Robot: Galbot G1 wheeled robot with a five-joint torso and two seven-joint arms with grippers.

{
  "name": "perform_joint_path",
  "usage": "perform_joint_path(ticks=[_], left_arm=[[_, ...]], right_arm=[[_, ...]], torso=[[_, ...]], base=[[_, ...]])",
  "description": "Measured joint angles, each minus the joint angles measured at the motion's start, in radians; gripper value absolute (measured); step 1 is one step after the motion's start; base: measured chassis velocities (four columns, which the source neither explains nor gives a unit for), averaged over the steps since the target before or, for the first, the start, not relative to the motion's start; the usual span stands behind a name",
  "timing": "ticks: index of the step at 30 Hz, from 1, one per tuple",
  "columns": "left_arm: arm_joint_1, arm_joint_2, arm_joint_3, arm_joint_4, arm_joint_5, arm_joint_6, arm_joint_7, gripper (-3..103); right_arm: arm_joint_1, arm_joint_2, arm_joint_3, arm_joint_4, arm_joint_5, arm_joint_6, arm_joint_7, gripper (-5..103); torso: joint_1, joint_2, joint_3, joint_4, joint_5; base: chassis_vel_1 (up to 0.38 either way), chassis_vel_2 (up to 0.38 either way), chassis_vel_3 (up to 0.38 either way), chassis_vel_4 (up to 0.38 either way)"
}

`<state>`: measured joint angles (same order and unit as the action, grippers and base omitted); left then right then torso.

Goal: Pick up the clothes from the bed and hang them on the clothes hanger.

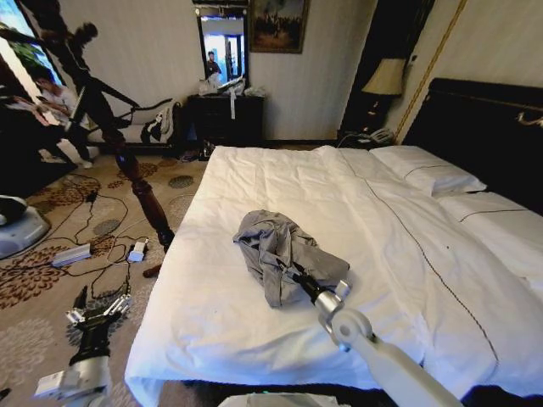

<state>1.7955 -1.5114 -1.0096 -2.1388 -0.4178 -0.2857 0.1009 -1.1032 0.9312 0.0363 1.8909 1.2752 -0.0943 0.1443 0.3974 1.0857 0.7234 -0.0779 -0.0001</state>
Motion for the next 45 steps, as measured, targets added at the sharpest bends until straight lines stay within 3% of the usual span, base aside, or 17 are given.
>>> perform_joint_path(ticks=[5, 13, 18, 19, 21, 23, 27, 34, 41, 45], left_arm=[[-0.002, -0.006, 0.004, -0.02, 0.004, 0.008, -0.004, 100], [-0.008, -0.013, 0.007, -0.014, 0.012, 0.011, -0.008, 100], [-0.014, -0.013, 0.01, -0.014, 0.013, 0.015, -0.011, 100], [-0.015, -0.013, 0.011, -0.013, 0.013, 0.015, -0.011, 100], [-0.016, -0.014, 0.012, -0.011, 0.014, 0.015, -0.011, 100], [-0.02, -0.015, 0.016, -0.008, 0.014, 0.015, -0.012, 100], [-0.02, -0.015, 0.019, -0.008, 0.015, 0.015, -0.012, 100], [-0.019, -0.015, 0.023, -0.009, 0.016, 0.016, -0.016, 100], [-0.017, -0.012, 0.014, -0.009, 0.014, 0.016, -0.018, 100], [-0.012, -0.009, 0.007, -0.01, 0.009, 0.016, -0.02, 100]], right_arm=[[0.059, 0.029, -0.029, -0.036, 0.02, -0.047, 0.045, 100], [0.068, 0.038, -0.033, -0.05, 0.028, -0.055, 0.047, 102], [0.061, 0.027, -0.002, -0.037, 0.023, -0.055, 0.048, 82], [0.055, 0.023, 0.004, -0.033, 0.019, -0.055, 0.048, 87], [0.048, 0.02, 0.009, -0.031, 0.011, -0.055, 0.048, 87], [0.02, 0.016, 0.016, -0.026, -0.015, -0.058, 0.052, 97], [-0.009, 0.018, 0.021, -0.018, -0.035, -0.068, 0.064, 100], [-0.025, 0.025, 0.02, -0.015, -0.051, -0.077, 0.07, 100], [0.008, 0.056, -0.003, -0.045, -0.026, -0.07, 0.024, 102], [0.018, 0.065, -0.013, -0.057, -0.026, -0.059, 0.007, 93]], torso=[[0.0, 0.0, 0.0, 0.0001, 0.0001], [0.0, 0.0, 0.0, -0.0001, 0.0001], [0.0, 0.0, 0.0, 0.0, 0.0001], [0.0, 0.0, 0.0, 0.0, 0.0002], [0.0, 0.0, 0.0, 0.0, 0.0], [0.0, 0.0, 0.0, -0.0001, 0.0001], [0.0, 0.0, 0.0, -0.0001, 0.0002], [0.0, 0.0, 0.0, 0.0, 0.0001], [0.0, 0.0, 0.0, 0.0002, 0.0001], [0.0, 0.0, 0.0, 0.0001, 0.0001]], base=[[0.0, 0.0, 0.0, 0.0], [0.0, 0.0, 0.0, 0.0], [0.0, 0.0, 0.0, 0.0], [0.0, 0.0, 0.0, 0.0], [0.0, 0.0, 0.0, 0.0], [0.0, 0.0, 0.0, 0.0], [0.0, 0.0, 0.0, 0.0], [0.0, 0.0, 0.0, 0.0], [0.0, 0.0, 0.0, 0.0], [0.0, 0.0, 0.0, 0.0]])
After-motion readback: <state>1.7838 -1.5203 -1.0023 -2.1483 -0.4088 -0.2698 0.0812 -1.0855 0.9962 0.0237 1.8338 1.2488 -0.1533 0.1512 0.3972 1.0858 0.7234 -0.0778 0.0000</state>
